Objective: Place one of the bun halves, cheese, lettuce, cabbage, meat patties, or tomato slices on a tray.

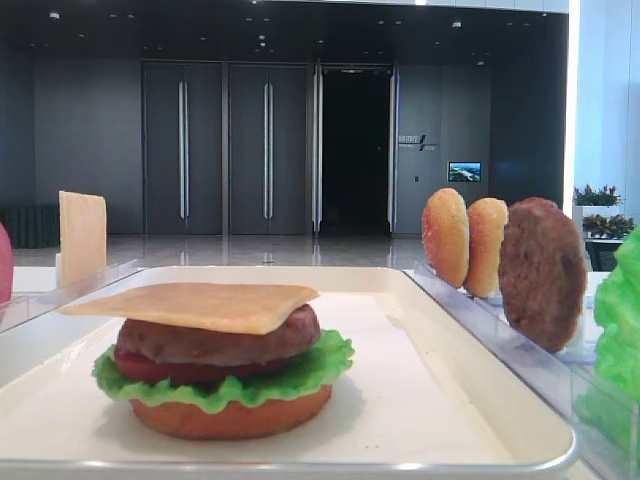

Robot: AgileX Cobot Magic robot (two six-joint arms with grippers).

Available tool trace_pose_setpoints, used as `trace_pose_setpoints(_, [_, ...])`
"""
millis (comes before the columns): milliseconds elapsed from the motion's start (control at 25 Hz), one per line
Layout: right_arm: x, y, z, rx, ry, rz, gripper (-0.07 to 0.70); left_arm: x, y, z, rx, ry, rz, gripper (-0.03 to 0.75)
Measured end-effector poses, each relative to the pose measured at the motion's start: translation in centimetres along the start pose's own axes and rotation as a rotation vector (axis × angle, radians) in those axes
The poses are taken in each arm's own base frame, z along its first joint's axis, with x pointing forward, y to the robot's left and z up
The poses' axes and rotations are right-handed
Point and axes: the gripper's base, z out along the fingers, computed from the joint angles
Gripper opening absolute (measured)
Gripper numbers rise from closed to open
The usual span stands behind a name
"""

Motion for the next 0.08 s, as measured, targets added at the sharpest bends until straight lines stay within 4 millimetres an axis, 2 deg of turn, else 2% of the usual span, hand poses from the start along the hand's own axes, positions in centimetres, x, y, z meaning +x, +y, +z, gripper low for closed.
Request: trace_pose_setpoints(80, [0.0,0.0,0.0,0.0,0.0,0.0,0.587,0.0,0.0,0.0,0.0,0.0,0.0,0.535])
